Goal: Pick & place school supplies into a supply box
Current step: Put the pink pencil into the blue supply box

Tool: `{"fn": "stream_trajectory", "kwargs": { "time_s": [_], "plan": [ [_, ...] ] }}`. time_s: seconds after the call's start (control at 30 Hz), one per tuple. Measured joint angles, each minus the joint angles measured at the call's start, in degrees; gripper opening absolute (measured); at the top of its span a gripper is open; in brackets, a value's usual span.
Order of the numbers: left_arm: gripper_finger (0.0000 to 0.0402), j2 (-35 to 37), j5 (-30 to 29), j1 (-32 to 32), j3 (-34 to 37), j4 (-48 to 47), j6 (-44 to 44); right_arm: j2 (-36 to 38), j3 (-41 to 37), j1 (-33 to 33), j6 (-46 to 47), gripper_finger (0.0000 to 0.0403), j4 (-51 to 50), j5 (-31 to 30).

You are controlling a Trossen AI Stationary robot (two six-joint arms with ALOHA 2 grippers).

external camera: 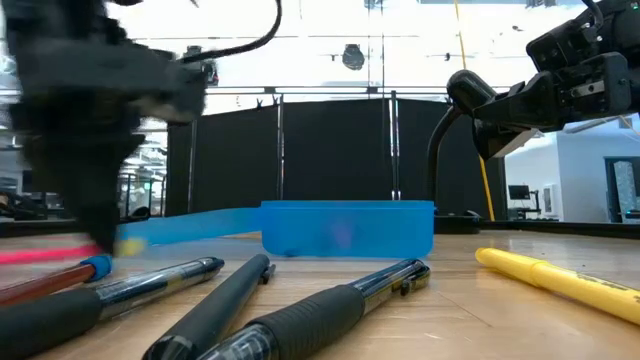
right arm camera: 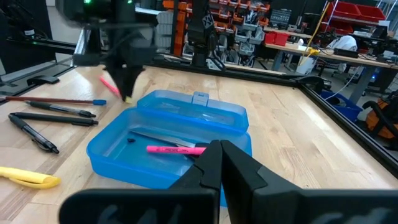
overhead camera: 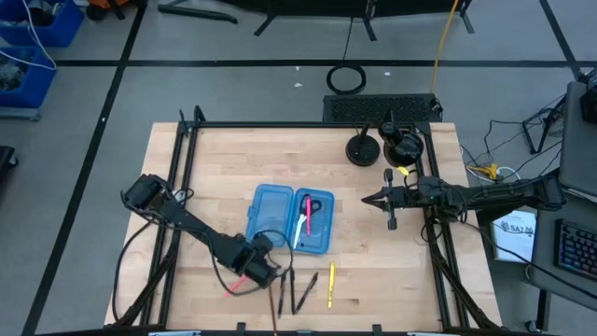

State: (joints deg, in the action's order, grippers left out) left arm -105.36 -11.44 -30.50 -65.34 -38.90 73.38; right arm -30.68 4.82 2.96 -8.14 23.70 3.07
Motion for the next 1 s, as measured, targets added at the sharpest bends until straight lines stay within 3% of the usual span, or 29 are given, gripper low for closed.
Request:
{"fn": "stream_trajectory", "kwargs": {
  "time_s": [0.23, 0.5, 0.8, 1.0],
  "plan": [
    [0.0023, 8.2, -4.2, -0.3, -0.2, 0.8, -2.8, -0.1, 0.0, 0.0, 0.0, 0.0, -0.4, 0.0],
    [0.0017, 15.8, -10.1, 1.9, -0.3, 9.1, -7.7, -0.1, 0.0, 0.0, 0.0, 0.0, -0.4, 0.0],
    [0.0014, 15.8, -8.2, 8.9, -0.5, 21.7, -10.7, -0.2, 0.0, 0.0, 0.2, 0.0, -0.3, 0.0],
    [0.0022, 15.7, -10.9, 14.4, -0.5, 27.1, -9.2, -0.2, 0.0, 0.0, 0.1, 0.0, -0.1, 0.0]
  ]
}}
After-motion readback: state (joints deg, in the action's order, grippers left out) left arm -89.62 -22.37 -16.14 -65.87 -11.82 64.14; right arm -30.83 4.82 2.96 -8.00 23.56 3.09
